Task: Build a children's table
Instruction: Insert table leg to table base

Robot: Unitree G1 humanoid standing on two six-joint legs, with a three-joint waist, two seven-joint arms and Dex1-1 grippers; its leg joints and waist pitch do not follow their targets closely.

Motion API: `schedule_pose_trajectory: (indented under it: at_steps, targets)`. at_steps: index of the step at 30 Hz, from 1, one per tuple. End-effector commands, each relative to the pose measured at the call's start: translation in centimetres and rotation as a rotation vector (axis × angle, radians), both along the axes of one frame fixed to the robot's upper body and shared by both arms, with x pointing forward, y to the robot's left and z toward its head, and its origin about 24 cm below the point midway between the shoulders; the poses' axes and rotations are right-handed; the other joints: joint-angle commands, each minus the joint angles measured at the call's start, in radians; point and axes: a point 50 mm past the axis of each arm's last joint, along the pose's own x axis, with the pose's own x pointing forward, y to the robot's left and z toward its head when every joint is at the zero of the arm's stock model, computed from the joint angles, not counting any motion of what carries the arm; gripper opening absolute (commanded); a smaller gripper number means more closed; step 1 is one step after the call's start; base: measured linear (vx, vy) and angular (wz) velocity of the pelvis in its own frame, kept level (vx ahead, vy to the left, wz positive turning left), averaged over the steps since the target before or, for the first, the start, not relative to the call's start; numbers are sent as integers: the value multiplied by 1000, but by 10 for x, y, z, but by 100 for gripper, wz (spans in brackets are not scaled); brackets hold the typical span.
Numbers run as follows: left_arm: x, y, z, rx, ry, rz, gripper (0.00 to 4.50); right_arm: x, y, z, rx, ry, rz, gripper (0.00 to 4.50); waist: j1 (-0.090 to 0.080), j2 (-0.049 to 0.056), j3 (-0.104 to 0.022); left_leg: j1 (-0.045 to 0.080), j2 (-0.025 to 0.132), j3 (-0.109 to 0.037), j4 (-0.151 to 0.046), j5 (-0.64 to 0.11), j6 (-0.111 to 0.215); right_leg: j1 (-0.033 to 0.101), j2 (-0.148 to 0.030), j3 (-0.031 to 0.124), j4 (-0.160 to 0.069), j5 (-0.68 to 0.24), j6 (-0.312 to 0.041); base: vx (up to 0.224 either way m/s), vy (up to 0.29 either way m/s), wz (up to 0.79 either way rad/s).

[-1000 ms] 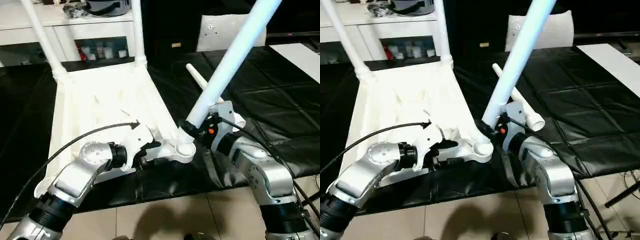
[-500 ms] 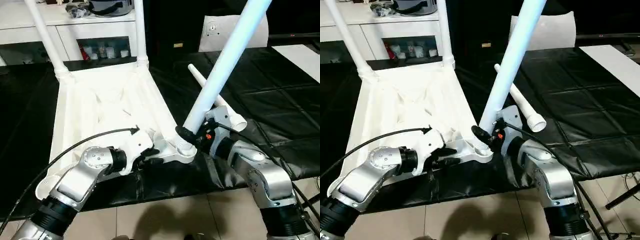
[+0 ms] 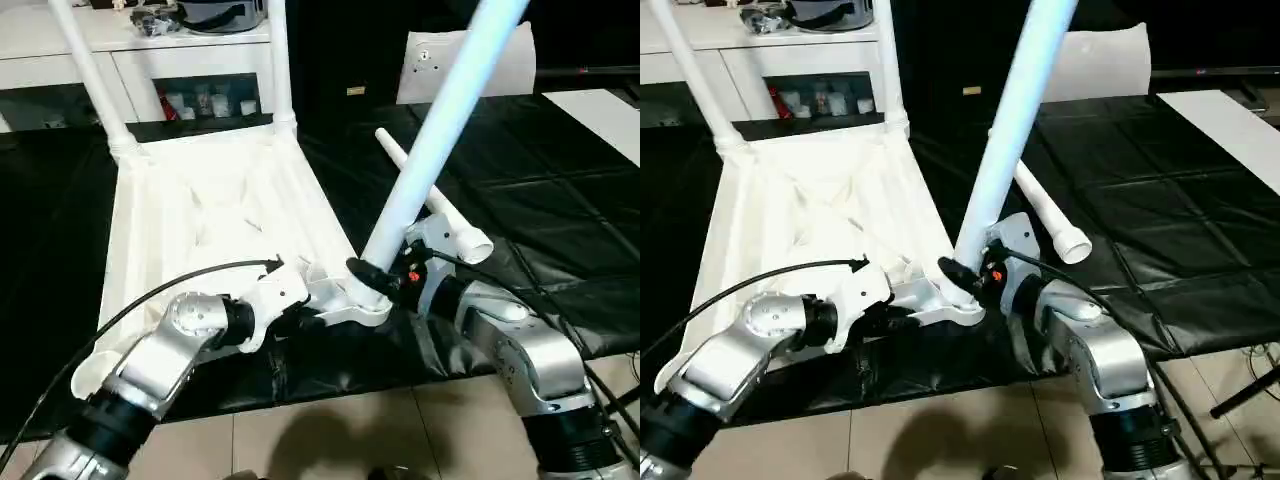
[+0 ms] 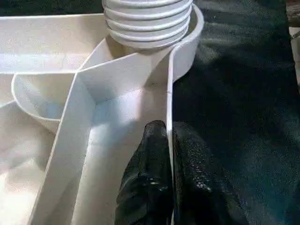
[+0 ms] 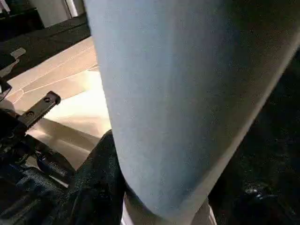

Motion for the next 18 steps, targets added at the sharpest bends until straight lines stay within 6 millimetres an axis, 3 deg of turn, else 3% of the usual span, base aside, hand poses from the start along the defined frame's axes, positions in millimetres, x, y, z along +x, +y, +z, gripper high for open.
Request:
schedule_pose_trajectory:
  at_steps: [1, 5, 18]
  targets:
    - [1, -2, 3, -27, -11, -28, 1, 1, 3, 8, -2, -23, 39, 191, 0, -9, -66, 0, 3, -4, -68, -261, 40, 46, -46, 34, -99, -552, -6, 0, 0, 0]
    - [2, 0, 3, -29, -6, -50, 0, 0, 2, 8, -10, -21, 58, 191, 3, -8, -67, 0, 4, -2, -68, -248, 44, 47, -48, 36, -96, -545, -17, 0, 0, 0]
    - [7, 16, 3, -11, -59, -86, 0, 4, -1, 2, -62, -7, 89, 191, -2, -10, -64, 3, -1, -1, -64, -276, 43, 43, -46, 28, -108, -612, 13, 0, 0, 0]
